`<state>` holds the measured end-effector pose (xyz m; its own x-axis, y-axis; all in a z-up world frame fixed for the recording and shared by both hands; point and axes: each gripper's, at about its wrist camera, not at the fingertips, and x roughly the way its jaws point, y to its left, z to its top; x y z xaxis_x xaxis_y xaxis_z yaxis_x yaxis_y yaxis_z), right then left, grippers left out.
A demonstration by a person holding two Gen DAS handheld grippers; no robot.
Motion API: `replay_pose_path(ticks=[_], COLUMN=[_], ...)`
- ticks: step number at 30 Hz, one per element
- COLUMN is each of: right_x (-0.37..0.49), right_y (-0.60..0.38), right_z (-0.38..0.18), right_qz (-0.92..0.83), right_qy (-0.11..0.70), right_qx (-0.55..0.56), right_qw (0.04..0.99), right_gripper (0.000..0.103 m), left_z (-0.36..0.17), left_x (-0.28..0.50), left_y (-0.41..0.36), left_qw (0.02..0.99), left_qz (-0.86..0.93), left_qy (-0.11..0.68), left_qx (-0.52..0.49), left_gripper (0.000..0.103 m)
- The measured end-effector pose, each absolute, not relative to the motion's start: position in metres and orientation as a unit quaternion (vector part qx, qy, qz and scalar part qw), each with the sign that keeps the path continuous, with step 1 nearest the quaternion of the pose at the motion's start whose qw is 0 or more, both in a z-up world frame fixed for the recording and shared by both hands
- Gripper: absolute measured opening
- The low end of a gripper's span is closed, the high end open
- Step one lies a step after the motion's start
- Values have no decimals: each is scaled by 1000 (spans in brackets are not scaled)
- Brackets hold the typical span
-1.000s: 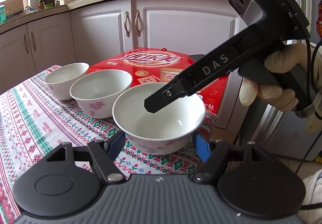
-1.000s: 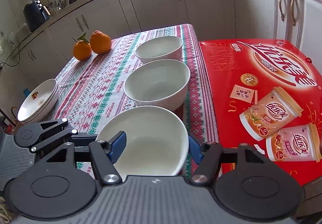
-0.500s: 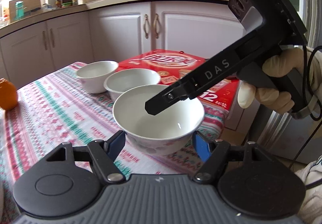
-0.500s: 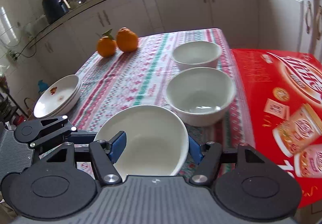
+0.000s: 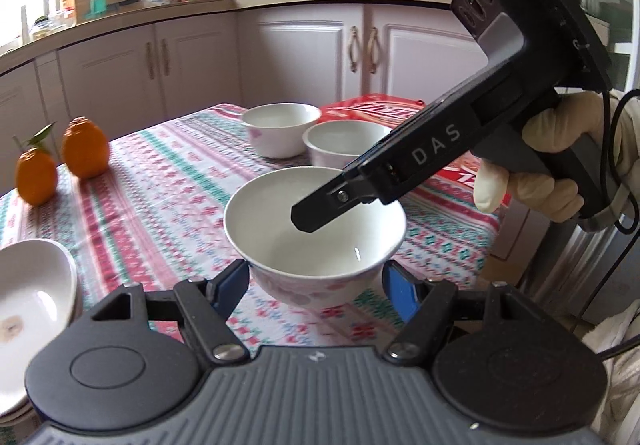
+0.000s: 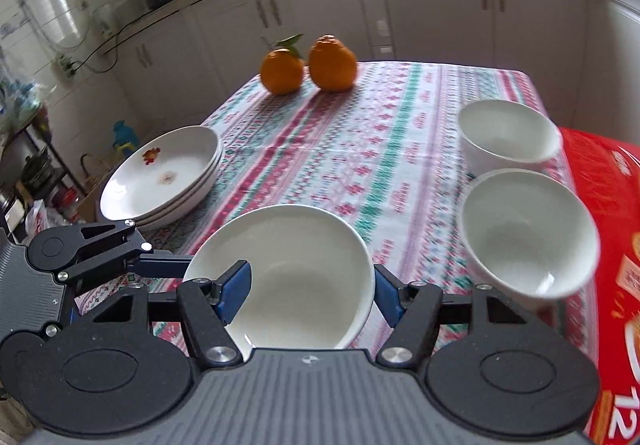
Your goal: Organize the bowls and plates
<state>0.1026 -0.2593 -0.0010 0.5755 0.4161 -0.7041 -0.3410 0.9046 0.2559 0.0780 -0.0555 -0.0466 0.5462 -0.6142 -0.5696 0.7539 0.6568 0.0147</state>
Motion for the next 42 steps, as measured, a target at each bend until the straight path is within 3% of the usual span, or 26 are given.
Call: replay_pose_path(ticks=[34,37,39,42], right_x=[149,148,145,139], right_y=[-225,-224,-223,-222], right_z=[-18,-18,-17,-11], right_qz=[228,235,235,239], right_qy=[420,418,412,397], right_qx=[29,33,34,30], right_qw=[878,877,880,886], right_gripper=[72,80,96,100], left_z=[-61,-62,-62,-58], left_x=[114,113,113,108], left_y=[-34,-34,-34,-33], left_qw=[878,878,878,882], left_qz=[-365,-364,-363,-360], left_qy=[291,292,293,283], left_qx=[104,106,106,110], left_gripper=[73,75,82,91])
